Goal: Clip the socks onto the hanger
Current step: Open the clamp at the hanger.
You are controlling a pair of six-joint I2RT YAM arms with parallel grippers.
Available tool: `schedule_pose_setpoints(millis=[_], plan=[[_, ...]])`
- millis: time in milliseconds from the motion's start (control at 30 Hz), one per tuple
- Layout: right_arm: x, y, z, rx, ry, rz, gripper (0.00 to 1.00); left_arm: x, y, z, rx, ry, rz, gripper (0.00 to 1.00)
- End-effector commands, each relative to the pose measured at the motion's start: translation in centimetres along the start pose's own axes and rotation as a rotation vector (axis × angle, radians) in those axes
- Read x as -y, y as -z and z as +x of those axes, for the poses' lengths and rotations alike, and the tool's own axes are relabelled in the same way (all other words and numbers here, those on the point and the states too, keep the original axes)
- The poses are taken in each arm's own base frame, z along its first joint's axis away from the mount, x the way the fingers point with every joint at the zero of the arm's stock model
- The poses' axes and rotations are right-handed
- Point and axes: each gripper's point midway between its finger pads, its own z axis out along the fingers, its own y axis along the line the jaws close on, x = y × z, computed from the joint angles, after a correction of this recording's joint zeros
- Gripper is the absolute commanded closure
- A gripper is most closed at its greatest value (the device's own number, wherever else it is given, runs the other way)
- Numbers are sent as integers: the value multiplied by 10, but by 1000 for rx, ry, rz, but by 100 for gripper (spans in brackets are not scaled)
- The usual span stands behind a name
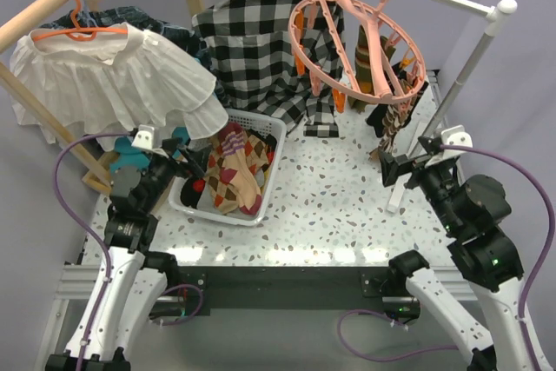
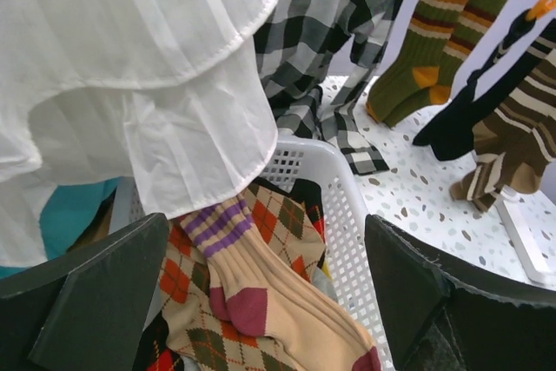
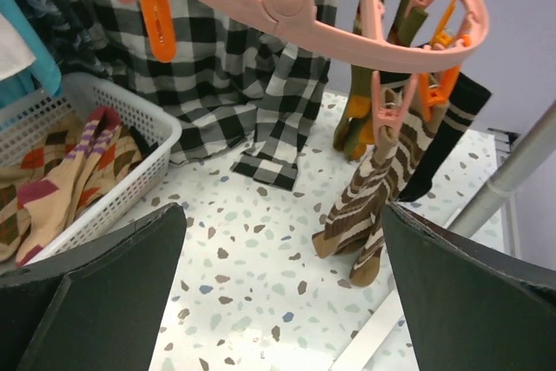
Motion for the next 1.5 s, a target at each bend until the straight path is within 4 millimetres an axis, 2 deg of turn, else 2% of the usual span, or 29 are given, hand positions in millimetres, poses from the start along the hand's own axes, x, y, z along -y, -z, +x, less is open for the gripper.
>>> schedule_pose_setpoints(millis=[0, 133, 200, 233, 267, 300, 333, 367, 433, 567, 633, 800, 833, 867, 933, 1067, 1133, 1233, 1467], plan=[[-14, -10, -27, 23, -34, -69, 1, 25, -6, -27, 65, -28, 128, 0], [-24, -19, -30, -7, -80, -111, 1, 30, -12, -25, 49, -14, 162, 0], [-40, -19, -37, 5, -82, -205, 1, 31, -17, -21, 30, -3, 174, 0], [-42, -22, -36, -7, -94, -212, 2, 33, -19, -22, 27, 6, 183, 0], [-45, -33, -22, -76, -110, -213, 1, 35, -22, -19, 9, 10, 200, 0], [-46, -33, -27, -96, -113, -219, 1, 36, -23, -19, 2, 12, 208, 0], [-53, -34, -23, -136, -101, -260, 1, 38, -24, -21, 2, 12, 216, 0], [-58, -39, -10, -216, -103, -278, 1, 39, -24, -21, -5, 13, 222, 0], [-64, -37, -19, -212, -125, -311, 1, 39, -26, -20, -17, 12, 221, 0], [-61, -42, -33, -179, -171, -282, 2, 42, -28, -14, -46, 11, 226, 0], [-61, -46, -33, -196, -207, -264, 1, 46, -29, -13, -51, 9, 237, 0], [-62, -57, -40, -183, -277, -244, 2, 69, -38, -5, -79, -17, 275, 0], [-61, -59, -47, -147, -288, -238, 2, 73, -39, -4, -84, -32, 283, 0], [-60, -61, -46, -141, -302, -230, 4, 80, -42, 2, -107, -30, 295, 0], [-60, -66, -52, -106, -337, -220, 13, 86, -46, 0, -110, -25, 303, 0], [-58, -77, -48, -80, -385, -190, 23, 97, -54, 0, -118, 11, 321, 0], [-56, -81, -55, -39, -412, -179, 27, 103, -56, -1, -114, 29, 337, 0], [-54, -88, -59, -7, -450, -163, 29, 114, -61, -2, -110, 45, 359, 0], [-44, -100, -53, 31, -498, -94, 33, 145, -73, 0, -115, 57, 401, 0]])
